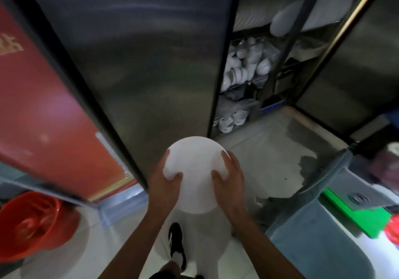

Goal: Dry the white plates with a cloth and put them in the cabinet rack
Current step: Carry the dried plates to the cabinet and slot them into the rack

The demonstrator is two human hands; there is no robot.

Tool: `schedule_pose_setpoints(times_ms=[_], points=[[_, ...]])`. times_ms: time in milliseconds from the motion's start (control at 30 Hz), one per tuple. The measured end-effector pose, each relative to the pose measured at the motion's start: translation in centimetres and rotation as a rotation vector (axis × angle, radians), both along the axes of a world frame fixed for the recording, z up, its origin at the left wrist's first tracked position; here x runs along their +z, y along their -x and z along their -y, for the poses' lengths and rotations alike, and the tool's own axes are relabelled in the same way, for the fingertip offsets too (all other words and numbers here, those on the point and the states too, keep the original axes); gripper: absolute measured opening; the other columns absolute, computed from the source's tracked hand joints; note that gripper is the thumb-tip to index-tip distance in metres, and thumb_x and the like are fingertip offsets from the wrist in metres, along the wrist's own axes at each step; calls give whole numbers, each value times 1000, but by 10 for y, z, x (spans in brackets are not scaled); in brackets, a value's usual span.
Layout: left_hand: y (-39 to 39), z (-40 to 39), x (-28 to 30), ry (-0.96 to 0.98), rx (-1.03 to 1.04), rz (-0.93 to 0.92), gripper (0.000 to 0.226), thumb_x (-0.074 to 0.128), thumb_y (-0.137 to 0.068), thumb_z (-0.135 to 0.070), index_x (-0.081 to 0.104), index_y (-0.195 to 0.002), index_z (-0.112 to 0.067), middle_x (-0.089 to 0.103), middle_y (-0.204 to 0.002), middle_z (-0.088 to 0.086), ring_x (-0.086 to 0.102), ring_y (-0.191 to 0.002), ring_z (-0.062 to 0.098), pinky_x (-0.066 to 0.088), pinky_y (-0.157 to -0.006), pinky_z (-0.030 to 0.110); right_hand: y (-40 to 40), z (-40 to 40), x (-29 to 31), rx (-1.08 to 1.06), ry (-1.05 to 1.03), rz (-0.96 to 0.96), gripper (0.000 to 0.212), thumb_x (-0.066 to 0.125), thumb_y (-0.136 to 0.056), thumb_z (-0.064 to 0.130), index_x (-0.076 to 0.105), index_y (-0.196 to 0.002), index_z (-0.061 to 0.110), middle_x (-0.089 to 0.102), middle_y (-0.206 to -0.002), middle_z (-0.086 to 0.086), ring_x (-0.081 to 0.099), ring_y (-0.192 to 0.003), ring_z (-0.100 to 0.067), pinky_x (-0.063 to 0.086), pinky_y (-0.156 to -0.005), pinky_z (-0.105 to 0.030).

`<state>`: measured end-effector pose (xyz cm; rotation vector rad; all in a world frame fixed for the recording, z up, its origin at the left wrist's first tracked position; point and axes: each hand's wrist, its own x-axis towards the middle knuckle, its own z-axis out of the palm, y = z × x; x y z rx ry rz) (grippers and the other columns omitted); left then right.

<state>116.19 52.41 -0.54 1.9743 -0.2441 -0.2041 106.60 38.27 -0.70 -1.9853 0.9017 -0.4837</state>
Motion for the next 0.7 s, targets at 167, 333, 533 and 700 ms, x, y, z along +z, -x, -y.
schedule_pose_setpoints(times_ms=[167,333,533,700], points=[[-52,58,6,74,-144,-78,72,70,-84,0,44,-148,-23,47,-149,-4,43,-136,18,33,-115,40,-35,40,13,-170,-11,-13,59,60,-94,19,39,-147,35,33,-156,12,36,-137,-21,37,-111,-43],[-92,107,9,95,-268,-80,73,69,-81,5,47,-146,-20,49,-148,-2,44,-135,19,36,-114,39,-60,70,21,-325,3,-3,59,62,-93,16,42,-146,31,35,-155,10,36,-138,-20,34,-111,-41],[-124,165,10,70,-377,-51,72,71,-79,5,50,-144,-18,51,-146,3,47,-132,19,36,-111,32,-76,114,21,-414,-22,36,61,63,-92,12,42,-147,28,35,-155,10,36,-137,-17,31,-111,-31],[-141,236,5,39,-459,-54,73,72,-79,1,50,-143,-26,51,-143,-3,47,-126,12,36,-105,27,-86,172,13,-514,-57,66,62,63,-92,13,42,-147,31,37,-152,14,37,-134,-15,32,-108,-30]])
